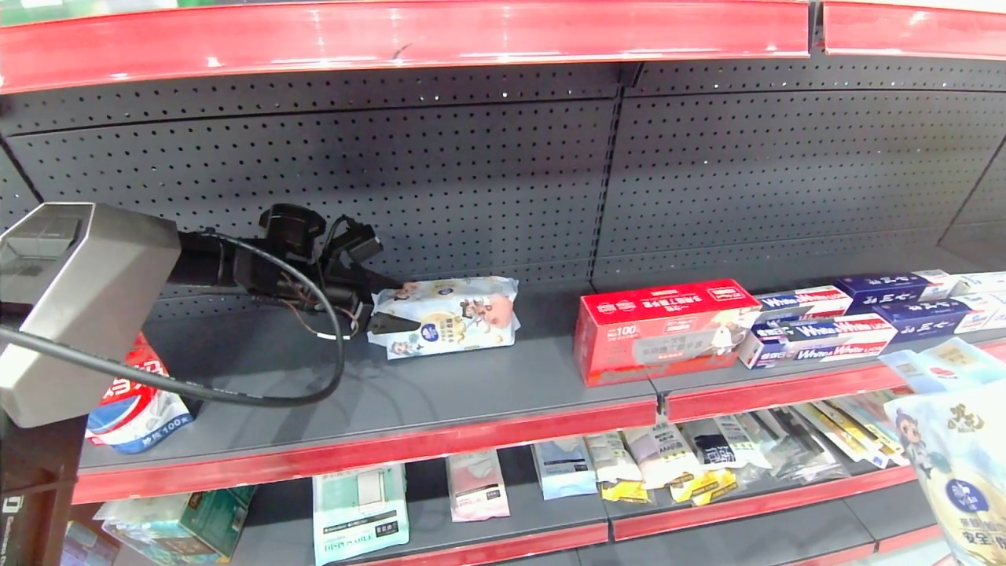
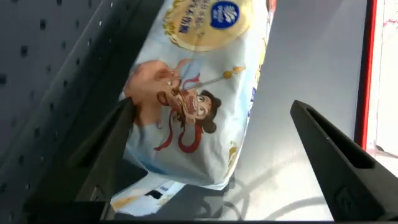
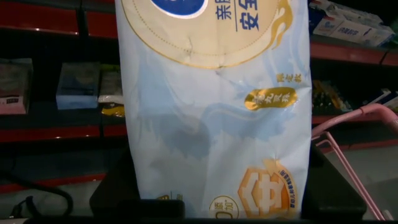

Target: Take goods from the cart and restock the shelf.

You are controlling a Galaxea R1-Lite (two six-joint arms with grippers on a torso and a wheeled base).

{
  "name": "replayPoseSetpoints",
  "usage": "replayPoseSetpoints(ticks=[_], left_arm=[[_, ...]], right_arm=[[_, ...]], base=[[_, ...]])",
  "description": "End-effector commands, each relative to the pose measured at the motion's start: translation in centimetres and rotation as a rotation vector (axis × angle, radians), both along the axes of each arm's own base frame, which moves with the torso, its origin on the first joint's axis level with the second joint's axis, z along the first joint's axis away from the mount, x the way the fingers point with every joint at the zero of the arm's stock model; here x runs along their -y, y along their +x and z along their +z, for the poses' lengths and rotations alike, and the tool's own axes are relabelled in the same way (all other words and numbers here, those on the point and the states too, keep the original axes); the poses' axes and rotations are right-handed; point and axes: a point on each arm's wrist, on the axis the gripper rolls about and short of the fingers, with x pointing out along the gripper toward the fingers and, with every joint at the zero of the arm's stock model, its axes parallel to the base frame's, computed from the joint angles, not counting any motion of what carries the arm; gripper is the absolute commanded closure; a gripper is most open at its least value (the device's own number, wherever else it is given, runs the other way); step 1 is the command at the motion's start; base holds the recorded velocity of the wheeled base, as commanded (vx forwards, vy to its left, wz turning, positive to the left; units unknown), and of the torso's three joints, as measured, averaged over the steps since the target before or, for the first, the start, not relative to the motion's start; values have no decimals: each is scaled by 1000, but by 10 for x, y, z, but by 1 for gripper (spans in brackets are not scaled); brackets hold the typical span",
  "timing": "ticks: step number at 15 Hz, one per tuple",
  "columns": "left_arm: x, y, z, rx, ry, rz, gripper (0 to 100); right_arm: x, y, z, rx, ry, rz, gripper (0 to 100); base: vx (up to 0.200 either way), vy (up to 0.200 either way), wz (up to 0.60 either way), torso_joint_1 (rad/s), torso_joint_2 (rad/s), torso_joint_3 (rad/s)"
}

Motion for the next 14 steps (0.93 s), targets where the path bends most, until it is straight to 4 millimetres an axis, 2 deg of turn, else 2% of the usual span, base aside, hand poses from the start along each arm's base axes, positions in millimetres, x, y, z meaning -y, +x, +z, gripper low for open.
replayPoseSetpoints(ticks=[1,5,8,11,14], left_arm=[[3,5,5,15,-1,-6,0],[-6,-9,25,-41,5,9,0],[-14,-4,35,-7,2,28,0],[-11,5,31,7,1,22,0],[-1,3,24,-17,16,-14,0]], right_arm=[[0,1,0,-6,1,0,100],[0,0,0,-1,-1,1,100],[0,1,0,-6,-1,2,100],[0,1,0,-8,-1,1,100],[0,1,0,-9,-1,1,100]], base=[[0,0,0,0,0,0],[0,0,0,0,0,0],[0,0,0,0,0,0],[0,0,0,0,0,0],[0,0,0,0,0,0]])
